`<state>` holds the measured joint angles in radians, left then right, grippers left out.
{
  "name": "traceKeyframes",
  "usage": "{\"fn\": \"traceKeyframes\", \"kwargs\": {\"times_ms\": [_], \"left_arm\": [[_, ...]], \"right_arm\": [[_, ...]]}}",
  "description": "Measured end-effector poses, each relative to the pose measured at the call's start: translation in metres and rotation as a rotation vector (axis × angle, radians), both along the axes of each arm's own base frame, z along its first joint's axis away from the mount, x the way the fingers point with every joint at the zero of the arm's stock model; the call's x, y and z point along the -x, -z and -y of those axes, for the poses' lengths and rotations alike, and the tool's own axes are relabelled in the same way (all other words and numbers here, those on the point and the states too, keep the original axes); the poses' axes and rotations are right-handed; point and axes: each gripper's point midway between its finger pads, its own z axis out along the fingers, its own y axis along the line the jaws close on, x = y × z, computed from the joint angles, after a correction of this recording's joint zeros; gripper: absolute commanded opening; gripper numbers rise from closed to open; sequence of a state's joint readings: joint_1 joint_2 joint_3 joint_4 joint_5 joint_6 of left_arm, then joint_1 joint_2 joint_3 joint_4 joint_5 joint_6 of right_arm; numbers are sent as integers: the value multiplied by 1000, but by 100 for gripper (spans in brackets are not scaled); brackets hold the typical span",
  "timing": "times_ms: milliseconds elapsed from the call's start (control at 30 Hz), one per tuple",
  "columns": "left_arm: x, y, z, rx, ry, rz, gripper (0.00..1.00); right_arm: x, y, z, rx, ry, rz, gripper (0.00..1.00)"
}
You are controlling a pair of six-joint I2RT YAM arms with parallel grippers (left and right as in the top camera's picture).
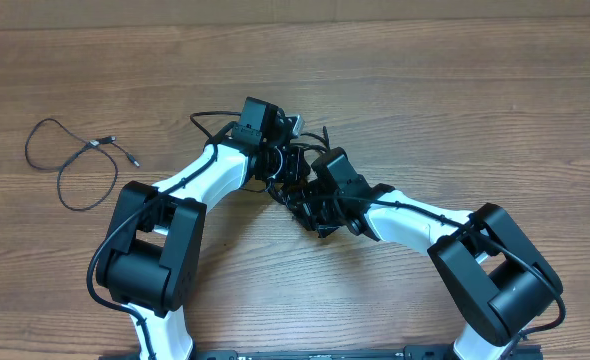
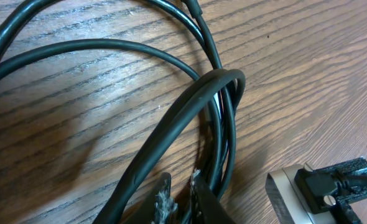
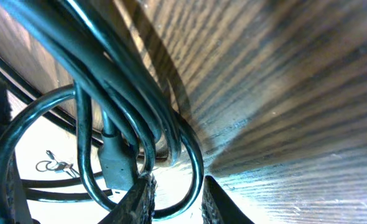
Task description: Untangle cables
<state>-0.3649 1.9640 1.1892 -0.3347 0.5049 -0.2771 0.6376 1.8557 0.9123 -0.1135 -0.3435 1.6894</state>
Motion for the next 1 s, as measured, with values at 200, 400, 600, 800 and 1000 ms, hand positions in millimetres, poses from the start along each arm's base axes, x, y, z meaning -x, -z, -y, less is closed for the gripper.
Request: {"fn": "traceKeyframes", "kwargs": {"times_ms": [200, 400, 600, 800, 1000], "left_arm": [[0, 0, 0, 0, 0, 0, 13], [0, 0, 0, 0, 0, 0, 13], [0, 0, 0, 1, 0, 2, 18], [0, 0, 0, 3, 1, 1, 50], [-1, 0, -1, -7, 10, 12, 67]], "right_arm": [[1, 0, -1, -10, 17, -22, 27], [2, 0, -1, -19, 34, -37, 14], [3, 0, -1, -27, 70, -71, 4], [9, 5, 4, 12, 25, -69, 4], [18, 9, 13, 63, -16, -84, 4]]}}
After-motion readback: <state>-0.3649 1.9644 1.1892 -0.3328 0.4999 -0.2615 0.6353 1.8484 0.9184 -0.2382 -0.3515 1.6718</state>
